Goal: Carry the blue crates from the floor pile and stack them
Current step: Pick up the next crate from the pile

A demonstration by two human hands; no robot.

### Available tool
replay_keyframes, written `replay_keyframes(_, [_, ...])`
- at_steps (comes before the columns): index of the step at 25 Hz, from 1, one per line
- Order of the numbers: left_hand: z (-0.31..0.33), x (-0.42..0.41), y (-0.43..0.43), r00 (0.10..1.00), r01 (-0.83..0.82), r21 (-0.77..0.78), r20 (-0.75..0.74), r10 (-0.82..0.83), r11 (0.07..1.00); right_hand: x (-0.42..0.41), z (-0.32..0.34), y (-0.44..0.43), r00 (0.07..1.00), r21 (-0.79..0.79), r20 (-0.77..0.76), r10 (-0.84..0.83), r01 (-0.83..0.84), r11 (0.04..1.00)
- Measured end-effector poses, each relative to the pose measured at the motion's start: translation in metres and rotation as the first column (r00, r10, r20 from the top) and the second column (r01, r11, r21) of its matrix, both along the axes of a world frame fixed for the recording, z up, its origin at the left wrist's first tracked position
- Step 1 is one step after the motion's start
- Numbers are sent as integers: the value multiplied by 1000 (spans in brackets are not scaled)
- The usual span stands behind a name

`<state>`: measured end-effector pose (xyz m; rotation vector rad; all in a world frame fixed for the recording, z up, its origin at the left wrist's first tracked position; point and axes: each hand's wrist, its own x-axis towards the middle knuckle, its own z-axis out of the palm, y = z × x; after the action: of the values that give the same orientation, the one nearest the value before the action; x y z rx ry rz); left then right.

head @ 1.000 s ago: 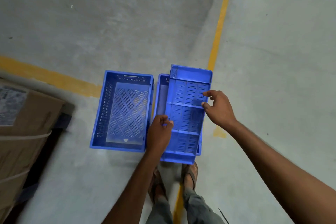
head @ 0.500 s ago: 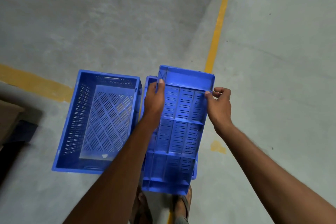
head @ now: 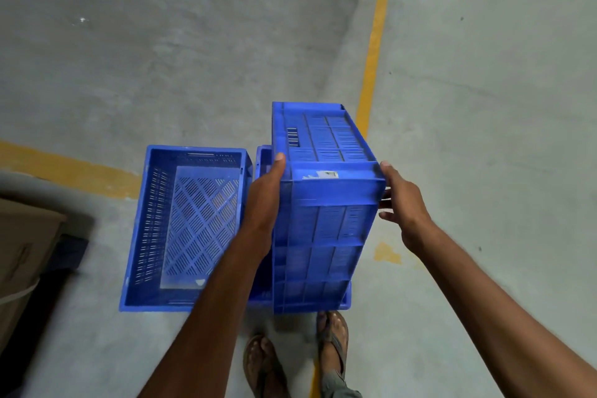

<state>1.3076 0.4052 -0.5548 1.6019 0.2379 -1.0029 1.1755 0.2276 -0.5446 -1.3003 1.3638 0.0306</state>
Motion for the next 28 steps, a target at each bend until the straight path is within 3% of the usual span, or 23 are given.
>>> replay_keyframes(3, [14,-9,11,992,80,-1,98,-79,997,-17,18,13,1000,-1,4,7,-7,1000])
replay_keyframes(8, [48,-44,22,996,93,-136,8,-93,986,-25,28,16,984,2,-164,71,-72,997])
replay_keyframes(11, [67,-57,22,995,98,-197,28,-94,975,-15,40,9,860,-244,-470,198,-343,907])
replay_keyframes(12, [67,-60,23,995,99,-185,52,-91,978,-10,49,6,857,-342,-487,171,-367,865])
replay_keyframes(15, [81,-69,25,992,104,-202,88,-88,974,9,82,0,974,-489,-201,103,-190,851])
replay_keyframes(17, [89,-75,27,986,146,-191,109,-127,971,23,102,2,993,-501,-70,101,-122,857])
replay_keyframes(19, [100,-82,28,977,192,-160,124,-173,968,40,114,7,993,-396,59,105,-73,915])
replay_keyframes(21, [97,-90,33,966,223,-110,158,-205,969,56,118,15,986,-96,159,43,-28,995])
replay_keyframes(23, [98,-94,37,955,245,-83,191,-226,966,68,120,21,991,107,135,-19,5,994])
replay_keyframes(25, [100,-98,45,945,267,-111,226,-238,957,73,122,24,996,169,88,-14,-1,986])
replay_keyframes(28, [112,-108,58,923,330,-119,248,-294,936,74,129,30,996,382,91,-24,-12,924])
